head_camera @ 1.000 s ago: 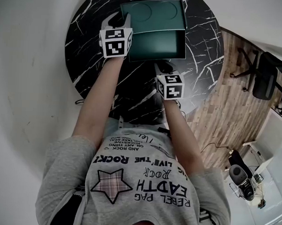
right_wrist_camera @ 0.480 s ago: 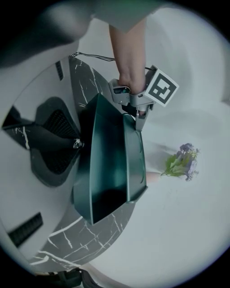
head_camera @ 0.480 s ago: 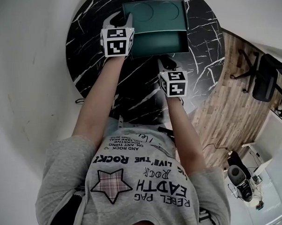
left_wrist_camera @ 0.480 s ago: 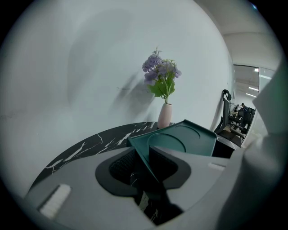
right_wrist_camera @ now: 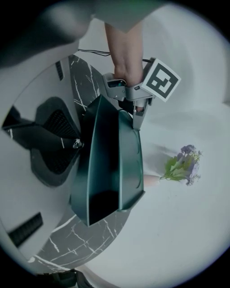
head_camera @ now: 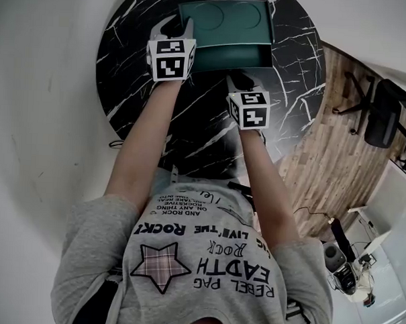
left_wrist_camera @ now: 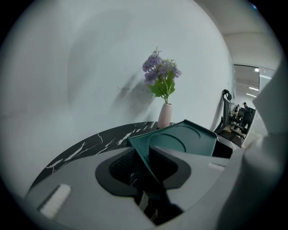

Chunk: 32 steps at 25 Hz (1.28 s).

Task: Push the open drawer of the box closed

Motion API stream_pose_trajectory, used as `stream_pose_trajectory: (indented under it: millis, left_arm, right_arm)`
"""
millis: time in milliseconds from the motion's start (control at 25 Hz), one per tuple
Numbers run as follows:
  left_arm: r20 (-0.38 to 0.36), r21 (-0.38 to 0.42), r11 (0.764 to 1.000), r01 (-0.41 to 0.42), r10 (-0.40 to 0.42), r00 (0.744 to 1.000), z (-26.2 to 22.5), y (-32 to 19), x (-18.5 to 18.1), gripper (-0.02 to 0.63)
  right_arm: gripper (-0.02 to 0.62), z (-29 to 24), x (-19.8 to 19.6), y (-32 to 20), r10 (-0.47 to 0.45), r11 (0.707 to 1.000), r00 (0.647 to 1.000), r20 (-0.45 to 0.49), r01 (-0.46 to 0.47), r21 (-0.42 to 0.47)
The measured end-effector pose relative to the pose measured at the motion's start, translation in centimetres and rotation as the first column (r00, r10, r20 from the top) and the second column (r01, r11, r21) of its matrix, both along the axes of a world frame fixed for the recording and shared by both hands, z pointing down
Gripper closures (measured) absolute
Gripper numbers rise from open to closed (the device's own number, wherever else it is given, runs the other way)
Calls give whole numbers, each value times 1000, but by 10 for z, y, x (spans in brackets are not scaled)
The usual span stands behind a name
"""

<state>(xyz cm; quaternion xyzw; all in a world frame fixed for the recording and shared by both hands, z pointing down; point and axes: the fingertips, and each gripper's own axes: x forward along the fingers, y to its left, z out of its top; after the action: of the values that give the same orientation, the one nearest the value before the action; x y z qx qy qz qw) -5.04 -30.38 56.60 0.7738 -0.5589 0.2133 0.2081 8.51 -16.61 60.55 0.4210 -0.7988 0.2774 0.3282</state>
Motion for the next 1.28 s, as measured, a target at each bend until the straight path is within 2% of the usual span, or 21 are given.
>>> stream_pose_trajectory:
  millis: [400,1280]
  left_arm:
    - [-1,0,1000,-6,6,1000,0,0,1,503]
    - [5,3,1000,-14,14,1000,-1,-4,-1,503]
  right_arm:
    - [518,1,-4,-19,-11,1000,1000,-10,11,9]
    - [518,-1,-17,-67,25,999,999,-26,-24,40]
